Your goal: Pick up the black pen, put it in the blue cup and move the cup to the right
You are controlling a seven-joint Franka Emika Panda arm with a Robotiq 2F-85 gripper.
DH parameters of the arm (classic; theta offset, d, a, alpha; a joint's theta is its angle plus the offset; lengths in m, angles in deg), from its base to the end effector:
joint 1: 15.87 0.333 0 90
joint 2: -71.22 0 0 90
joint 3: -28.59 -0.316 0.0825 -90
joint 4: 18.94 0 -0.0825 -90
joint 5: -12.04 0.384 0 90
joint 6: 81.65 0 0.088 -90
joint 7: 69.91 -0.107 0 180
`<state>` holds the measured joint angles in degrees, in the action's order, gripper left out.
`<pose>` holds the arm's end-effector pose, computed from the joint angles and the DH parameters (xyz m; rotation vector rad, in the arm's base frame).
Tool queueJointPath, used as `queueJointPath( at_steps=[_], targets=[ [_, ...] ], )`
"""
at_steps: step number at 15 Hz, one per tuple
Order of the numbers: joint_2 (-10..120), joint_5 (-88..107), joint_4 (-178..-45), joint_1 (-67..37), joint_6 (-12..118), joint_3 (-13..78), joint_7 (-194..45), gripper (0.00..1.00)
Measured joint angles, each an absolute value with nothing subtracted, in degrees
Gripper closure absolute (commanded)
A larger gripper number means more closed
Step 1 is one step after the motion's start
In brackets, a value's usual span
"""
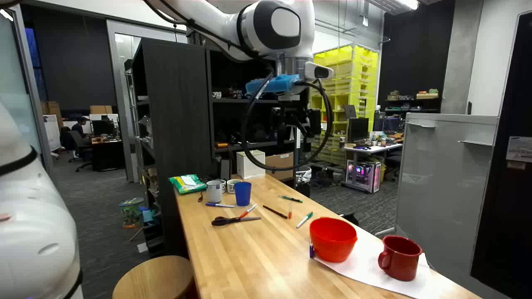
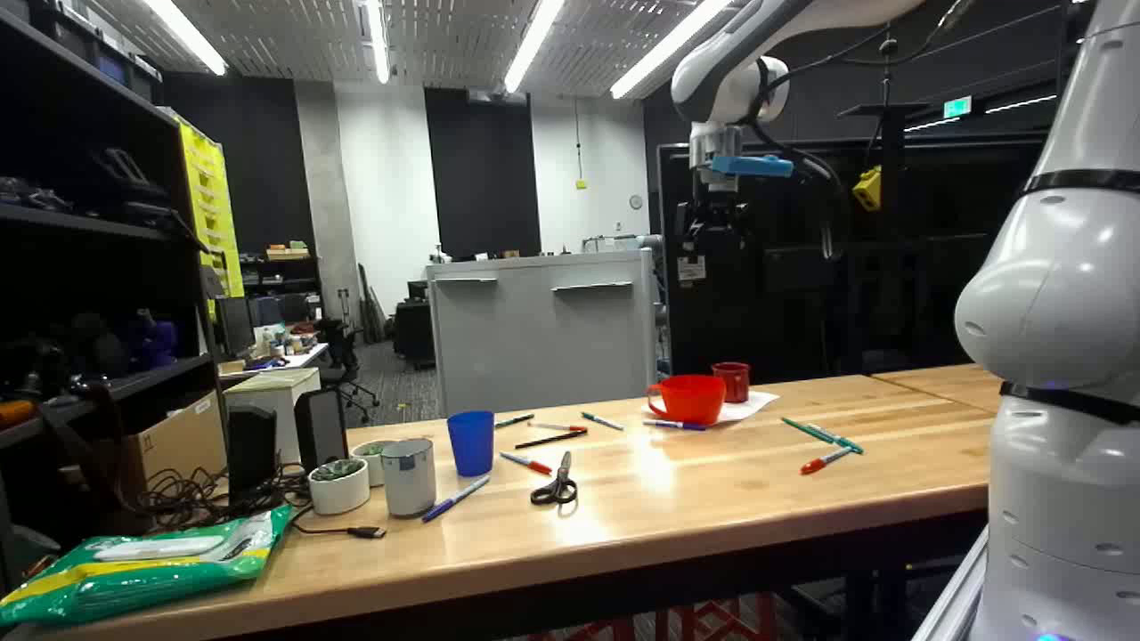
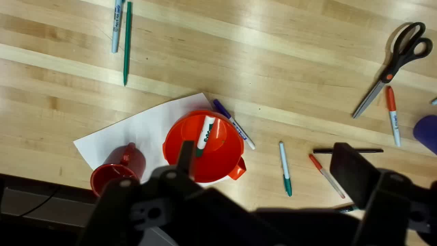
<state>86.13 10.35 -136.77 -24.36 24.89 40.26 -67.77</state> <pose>0.4535 -0.1775 0.5500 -3.0925 0.4702 -0.0964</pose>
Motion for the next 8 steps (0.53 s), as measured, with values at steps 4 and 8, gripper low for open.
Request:
queueJointPath(
  at_steps=[4, 8],
  targets=[
    [85.8, 10.3, -136.7, -24.1, 25.0, 40.0, -67.5, 0.0],
    [82.8, 10.3, -135.7, -22.1, 25.4, 38.2, -63.6, 0.0]
  ],
)
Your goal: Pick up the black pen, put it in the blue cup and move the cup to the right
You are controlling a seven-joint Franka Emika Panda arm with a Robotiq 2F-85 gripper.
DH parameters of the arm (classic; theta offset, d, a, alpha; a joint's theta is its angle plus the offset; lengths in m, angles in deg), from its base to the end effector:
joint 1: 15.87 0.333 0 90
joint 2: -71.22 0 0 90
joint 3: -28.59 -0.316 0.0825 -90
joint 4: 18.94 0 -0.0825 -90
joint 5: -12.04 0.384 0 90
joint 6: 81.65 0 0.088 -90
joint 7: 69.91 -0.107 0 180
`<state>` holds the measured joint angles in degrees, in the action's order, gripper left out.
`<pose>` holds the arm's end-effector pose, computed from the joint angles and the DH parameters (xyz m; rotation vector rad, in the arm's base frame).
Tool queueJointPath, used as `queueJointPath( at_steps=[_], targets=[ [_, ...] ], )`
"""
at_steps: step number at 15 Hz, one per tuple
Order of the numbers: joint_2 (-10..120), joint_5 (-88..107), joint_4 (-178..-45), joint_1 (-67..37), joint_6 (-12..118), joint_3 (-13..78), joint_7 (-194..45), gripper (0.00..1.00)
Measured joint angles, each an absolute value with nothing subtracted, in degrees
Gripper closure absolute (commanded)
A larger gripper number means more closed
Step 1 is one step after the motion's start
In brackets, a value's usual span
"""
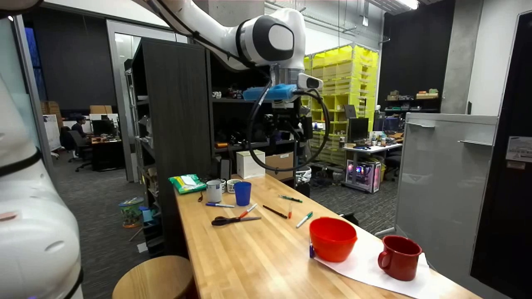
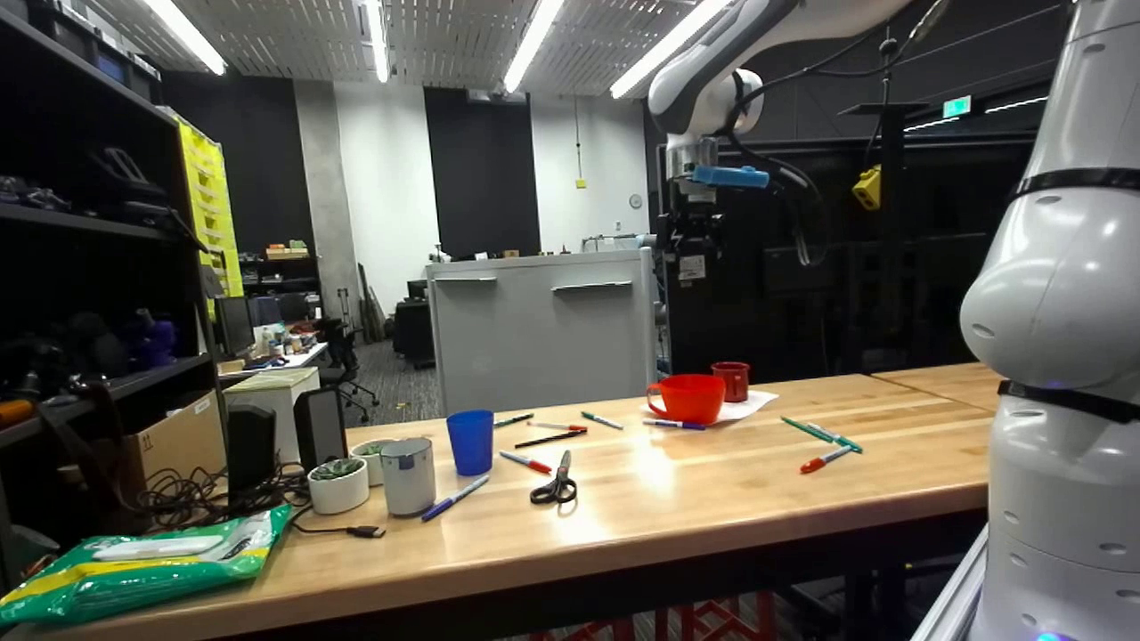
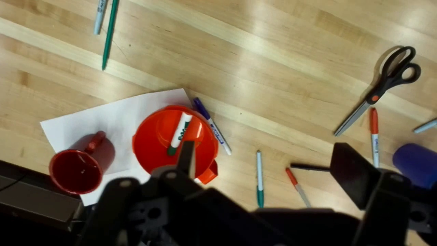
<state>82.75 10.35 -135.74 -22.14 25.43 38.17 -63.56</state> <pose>0.4807 -0.1440 0.5319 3.1312 -0.2427 0.0462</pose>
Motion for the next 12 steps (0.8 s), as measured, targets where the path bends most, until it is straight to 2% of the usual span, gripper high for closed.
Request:
queueJointPath(
  at_steps=[12],
  targets=[
    [65.1, 6.8, -123.2, -17.1, 24.2, 30.7, -43.5, 0.0]
  ],
)
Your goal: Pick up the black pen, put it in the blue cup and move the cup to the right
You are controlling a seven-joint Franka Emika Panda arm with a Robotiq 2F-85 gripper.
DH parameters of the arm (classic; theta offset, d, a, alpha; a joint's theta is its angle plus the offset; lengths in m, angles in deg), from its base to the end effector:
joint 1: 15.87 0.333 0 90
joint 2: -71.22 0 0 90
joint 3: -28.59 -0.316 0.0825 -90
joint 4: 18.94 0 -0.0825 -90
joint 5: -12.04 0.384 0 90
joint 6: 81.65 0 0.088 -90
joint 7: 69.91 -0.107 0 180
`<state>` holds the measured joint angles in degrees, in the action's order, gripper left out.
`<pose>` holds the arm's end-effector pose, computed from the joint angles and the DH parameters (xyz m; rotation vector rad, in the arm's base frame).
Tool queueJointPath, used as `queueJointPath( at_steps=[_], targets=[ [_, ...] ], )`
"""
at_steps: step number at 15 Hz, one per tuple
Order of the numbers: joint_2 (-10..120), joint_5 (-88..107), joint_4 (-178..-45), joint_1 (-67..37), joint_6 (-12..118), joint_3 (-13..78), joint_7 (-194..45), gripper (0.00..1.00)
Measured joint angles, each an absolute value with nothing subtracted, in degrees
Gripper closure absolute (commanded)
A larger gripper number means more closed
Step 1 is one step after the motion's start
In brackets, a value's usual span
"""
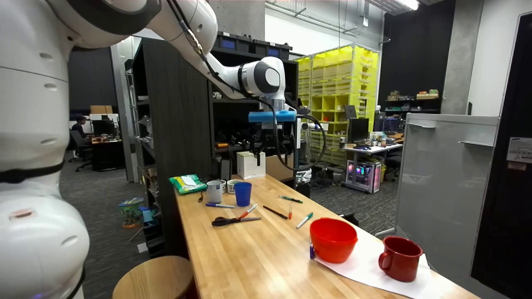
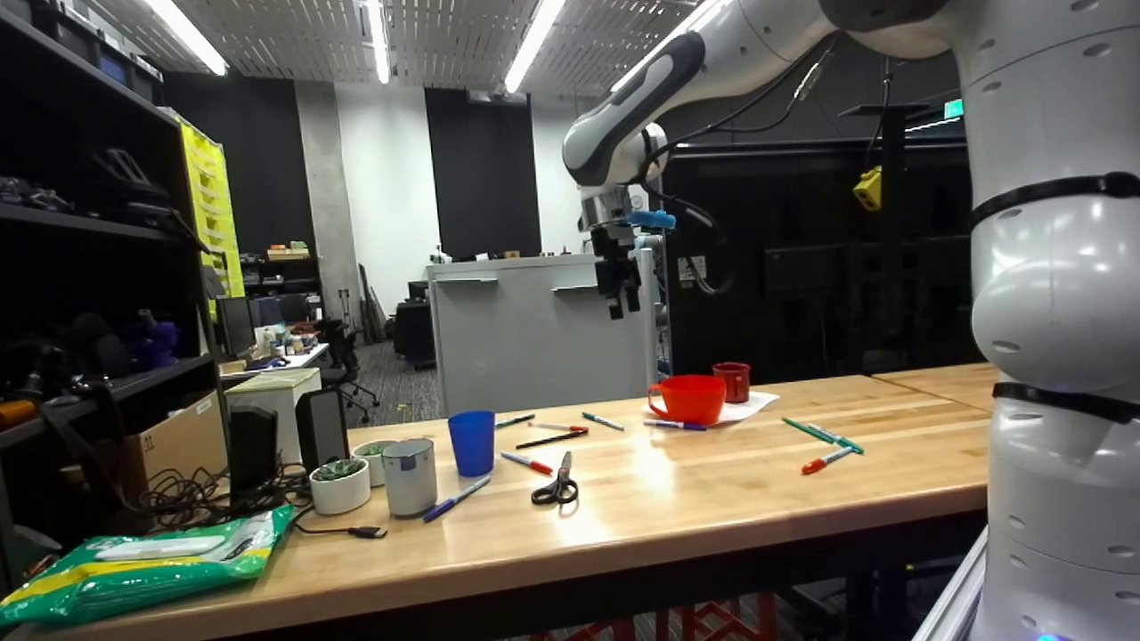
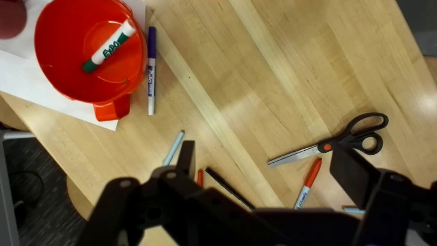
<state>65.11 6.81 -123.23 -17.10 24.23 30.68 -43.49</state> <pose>0.5824 -0.0403 0.4687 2.9992 0.6576 -0.1528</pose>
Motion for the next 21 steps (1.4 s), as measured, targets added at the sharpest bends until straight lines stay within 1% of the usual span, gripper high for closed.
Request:
queueJointPath(
  at_steps=[6, 9, 12, 15, 21],
  targets=[
    [64.8, 6.7, -122.4, -17.2, 23.7, 30.7, -42.5, 0.0],
    [63.1, 6.4, -122.1, -17.2, 26.6, 30.4, -40.2, 0.0],
    [57.2, 5.4, -119.0, -17.2, 32.0, 29.0, -33.6, 0.0],
    [49.2, 4.1, -113.1, -17.2, 35.7, 27.0, -27.2, 0.0],
    [35.7, 3.3, -98.9, -17.2, 36.5, 23.2, -11.9, 0.0]
  ],
)
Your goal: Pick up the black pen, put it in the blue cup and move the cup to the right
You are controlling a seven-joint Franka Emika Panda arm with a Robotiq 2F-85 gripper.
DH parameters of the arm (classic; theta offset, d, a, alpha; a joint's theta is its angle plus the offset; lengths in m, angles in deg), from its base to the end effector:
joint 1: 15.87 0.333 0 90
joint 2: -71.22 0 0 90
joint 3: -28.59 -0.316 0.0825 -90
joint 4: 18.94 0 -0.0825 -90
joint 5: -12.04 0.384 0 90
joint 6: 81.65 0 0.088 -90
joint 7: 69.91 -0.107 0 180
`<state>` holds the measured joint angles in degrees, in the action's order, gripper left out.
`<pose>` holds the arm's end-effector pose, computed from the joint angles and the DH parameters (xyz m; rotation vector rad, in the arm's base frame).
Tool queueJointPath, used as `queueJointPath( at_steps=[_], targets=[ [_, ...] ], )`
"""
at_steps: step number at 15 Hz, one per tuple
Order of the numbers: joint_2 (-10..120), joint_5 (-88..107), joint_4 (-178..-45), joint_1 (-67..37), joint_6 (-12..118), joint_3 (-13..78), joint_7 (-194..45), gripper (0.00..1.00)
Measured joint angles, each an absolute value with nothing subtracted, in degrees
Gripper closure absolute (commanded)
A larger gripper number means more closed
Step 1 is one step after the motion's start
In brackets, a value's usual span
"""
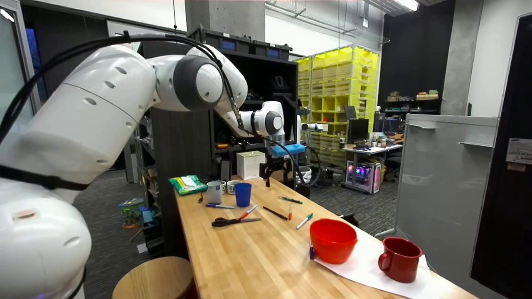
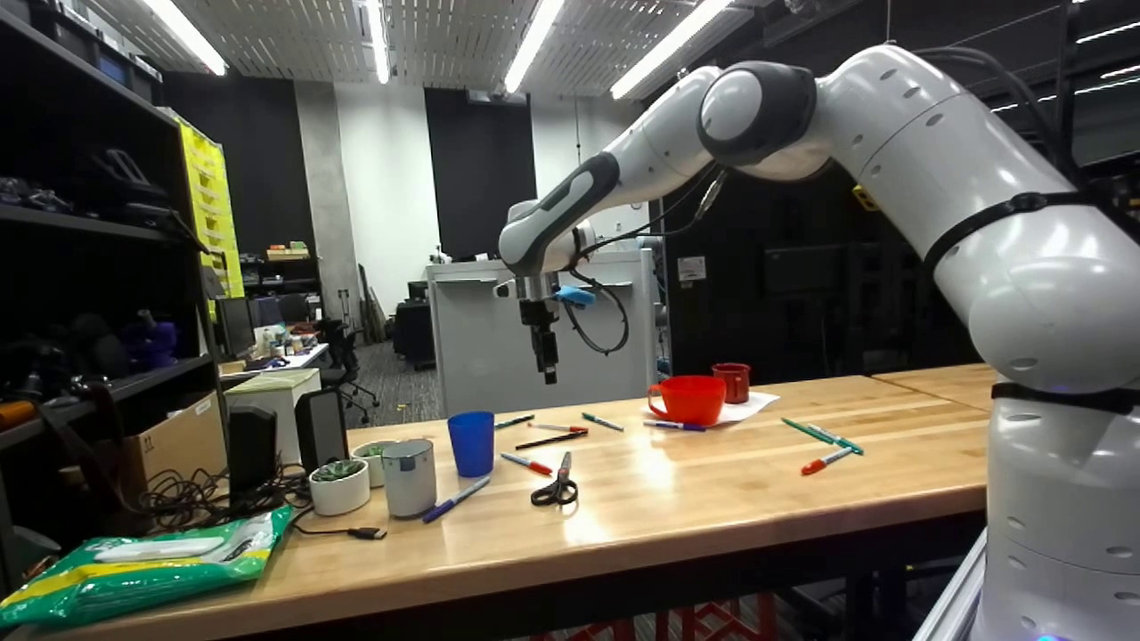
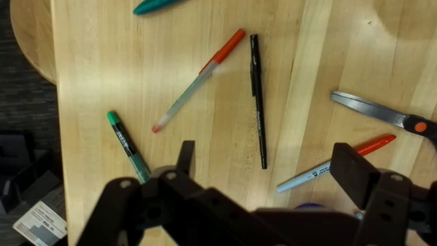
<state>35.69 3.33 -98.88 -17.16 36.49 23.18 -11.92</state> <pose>0.7255 0.0305 0.3504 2.5701 1.6358 0.0114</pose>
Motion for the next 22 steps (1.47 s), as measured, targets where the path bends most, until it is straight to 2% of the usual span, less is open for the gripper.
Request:
queueJointPath(
  at_steps=[9, 22],
  targets=[
    [26.1, 5.9, -87.0, -17.1, 32.4, 20.5, 4.0, 0.0],
    [22.3, 6.9, -85.5, -16.7, 31.2, 20.5, 6.2, 0.0]
  ],
)
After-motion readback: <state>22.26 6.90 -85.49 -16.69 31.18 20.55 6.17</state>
